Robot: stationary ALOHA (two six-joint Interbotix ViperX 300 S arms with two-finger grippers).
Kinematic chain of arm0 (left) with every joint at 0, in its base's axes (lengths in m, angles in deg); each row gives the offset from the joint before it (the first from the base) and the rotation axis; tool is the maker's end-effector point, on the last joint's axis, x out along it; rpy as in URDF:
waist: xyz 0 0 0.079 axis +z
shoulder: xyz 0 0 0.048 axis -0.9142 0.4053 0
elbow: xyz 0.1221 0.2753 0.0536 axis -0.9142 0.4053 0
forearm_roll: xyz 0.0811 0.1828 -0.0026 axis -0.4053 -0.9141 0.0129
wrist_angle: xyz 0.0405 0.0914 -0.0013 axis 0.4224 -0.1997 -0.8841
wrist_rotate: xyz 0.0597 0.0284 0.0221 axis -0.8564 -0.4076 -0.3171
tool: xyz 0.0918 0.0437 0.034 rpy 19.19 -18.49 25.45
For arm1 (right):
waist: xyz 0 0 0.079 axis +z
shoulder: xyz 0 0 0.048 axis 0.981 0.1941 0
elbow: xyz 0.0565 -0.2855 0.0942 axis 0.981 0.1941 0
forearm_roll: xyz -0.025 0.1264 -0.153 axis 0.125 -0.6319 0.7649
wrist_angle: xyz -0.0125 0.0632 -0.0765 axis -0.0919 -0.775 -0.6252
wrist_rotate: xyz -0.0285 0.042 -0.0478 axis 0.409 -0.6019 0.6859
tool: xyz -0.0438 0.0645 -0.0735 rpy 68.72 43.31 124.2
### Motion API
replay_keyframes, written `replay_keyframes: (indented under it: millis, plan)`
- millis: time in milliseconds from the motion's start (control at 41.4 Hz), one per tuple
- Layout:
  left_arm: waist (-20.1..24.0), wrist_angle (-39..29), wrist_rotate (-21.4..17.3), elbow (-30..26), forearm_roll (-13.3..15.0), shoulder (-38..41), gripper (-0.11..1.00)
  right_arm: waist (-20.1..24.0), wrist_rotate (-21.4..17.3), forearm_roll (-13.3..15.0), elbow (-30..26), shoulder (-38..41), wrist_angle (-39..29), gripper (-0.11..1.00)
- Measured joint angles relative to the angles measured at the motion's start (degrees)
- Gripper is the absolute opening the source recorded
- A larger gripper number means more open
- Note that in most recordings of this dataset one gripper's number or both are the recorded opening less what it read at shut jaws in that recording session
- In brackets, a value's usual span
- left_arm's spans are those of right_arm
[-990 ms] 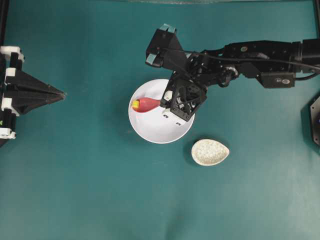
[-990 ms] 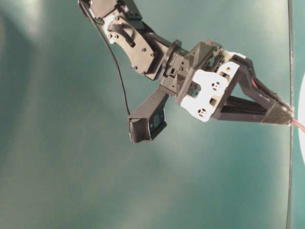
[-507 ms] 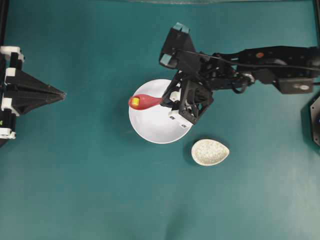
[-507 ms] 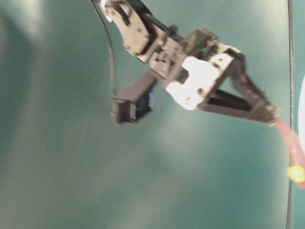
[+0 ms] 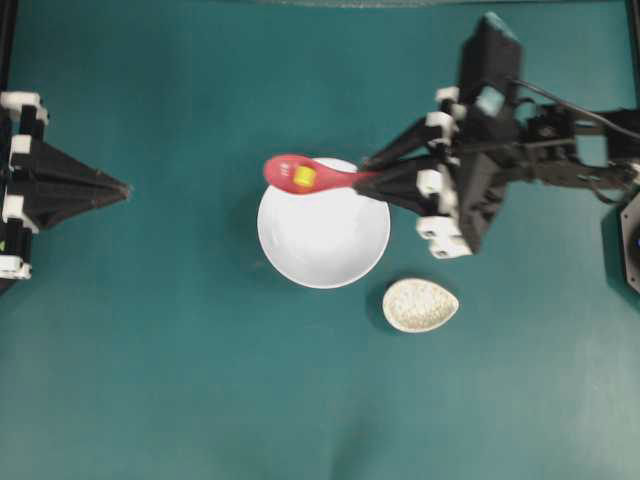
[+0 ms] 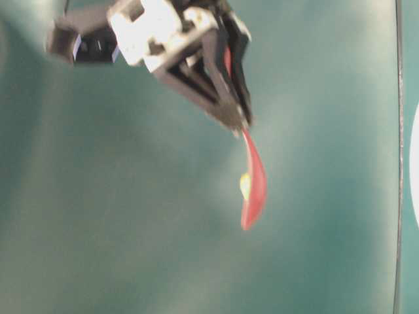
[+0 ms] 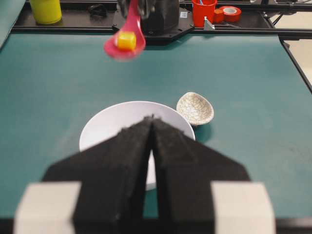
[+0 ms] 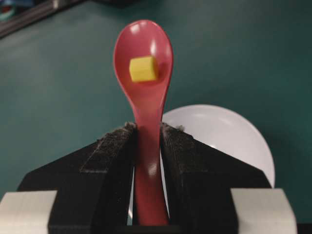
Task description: Scoop the yellow hexagonal prism block from the bowl with a spoon using the right arm.
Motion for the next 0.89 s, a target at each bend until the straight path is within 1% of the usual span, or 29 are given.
replay_keyframes:
  millis: [169,894]
  plan:
    - [0.0,0.0,0.0,0.0,0.0,0.0,0.01,0.0,0.0,0.0,1.1,-2.0,0.4,0.23]
    - [0.0,0.0,0.0,0.0,-0.1,-0.4,0.01,0.1,0.1,0.0,1.1,-2.1,-0.6,0.23]
